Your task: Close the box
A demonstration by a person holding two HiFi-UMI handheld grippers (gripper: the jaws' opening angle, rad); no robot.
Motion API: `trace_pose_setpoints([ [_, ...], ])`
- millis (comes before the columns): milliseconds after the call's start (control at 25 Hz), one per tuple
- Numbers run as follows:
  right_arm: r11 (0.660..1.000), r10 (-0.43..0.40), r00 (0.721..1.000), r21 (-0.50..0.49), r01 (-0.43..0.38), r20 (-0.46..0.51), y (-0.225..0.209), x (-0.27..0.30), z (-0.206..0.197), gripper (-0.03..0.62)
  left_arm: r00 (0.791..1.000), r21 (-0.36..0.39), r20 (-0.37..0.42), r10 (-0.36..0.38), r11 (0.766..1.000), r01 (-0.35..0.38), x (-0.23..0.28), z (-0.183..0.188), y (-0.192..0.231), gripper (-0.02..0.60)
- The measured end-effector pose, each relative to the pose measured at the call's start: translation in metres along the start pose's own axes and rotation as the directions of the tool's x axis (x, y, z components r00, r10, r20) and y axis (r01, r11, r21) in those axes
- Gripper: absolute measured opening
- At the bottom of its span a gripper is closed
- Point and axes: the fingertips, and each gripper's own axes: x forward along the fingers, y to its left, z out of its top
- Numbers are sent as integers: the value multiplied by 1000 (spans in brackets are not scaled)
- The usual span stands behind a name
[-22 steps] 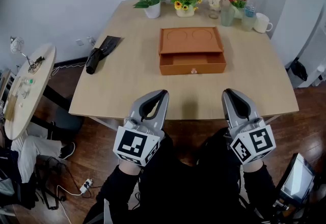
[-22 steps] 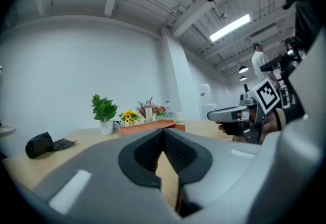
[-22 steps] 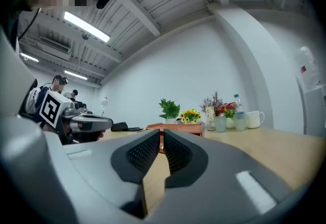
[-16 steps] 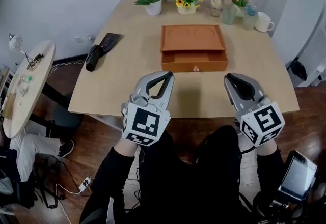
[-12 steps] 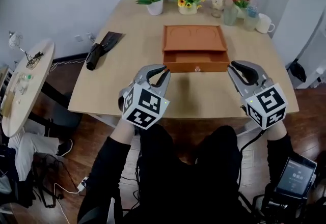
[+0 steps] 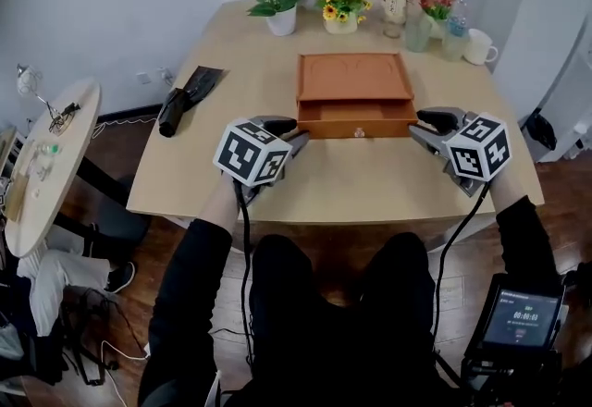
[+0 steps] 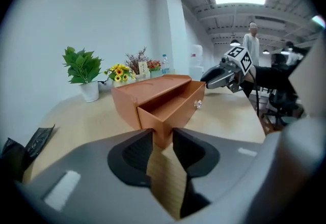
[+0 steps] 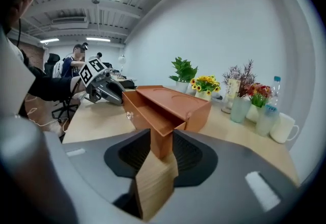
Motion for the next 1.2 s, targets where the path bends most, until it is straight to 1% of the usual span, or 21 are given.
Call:
trace_pose_setpoints([
  [40,1000,-18,1000,-10,18,-3,-1,1,1,112,1000,-3,0,0,1000,0,0,0,1,101],
  [120,999,-43,999,-14,43,-1,-2,1,3,111,1000,-3,3,3,1000,-2,-1,1,4,98],
  [400,996,-87,996,21,87,18,-9,12,4,107,1000,-23,7,29,999,-29,7,1,16,98],
  [520,995,-90,995,53,88,40,-12,15,4,107,999,-35,17,45,998,-44,7,1,18,98],
  [600,996,-75,996,56,72,51,-9,13,0,117,998,-28,31,56,998,-55,3,0,19,101],
  [640,998,-60,997,39,58,47,-7,12,-3,160,998,-18,34,58,998,-58,0,0,20,114],
  [680,999,-43,998,15,42,37,-5,11,-7,216,998,-5,32,57,998,-57,-2,-1,21,159],
  [720,999,-30,999,-9,31,27,-5,11,-9,261,998,11,25,54,998,-54,-2,-2,23,223],
  [760,999,-25,999,-26,26,21,-8,11,-9,276,999,29,14,47,998,-48,-2,-3,24,259],
  [840,999,-32,999,-35,32,19,-16,12,-7,276,1000,60,-12,20,998,-19,3,-3,26,299],
  [920,1000,-22,1000,-22,22,10,-21,17,-3,276,999,75,-25,-38,996,40,10,-1,23,318],
  [960,1000,-2,1000,-14,2,1,-20,20,-1,287,997,80,-31,-69,994,71,12,-1,21,318],
  [1000,1000,22,1000,-11,-22,-9,-18,24,0,315,995,87,-40,-91,992,94,14,0,20,318],
  [1080,998,54,998,-28,-55,-26,-16,28,4,324,992,112,-69,-104,987,111,18,0,21,318],
  [1160,997,55,998,-60,-57,-37,-17,31,5,321,991,143,-92,-95,984,108,23,1,23,314],
  [1200,996,50,998,-71,-53,-39,-18,32,5,300,992,153,-93,-90,983,104,24,1,23,312],
])
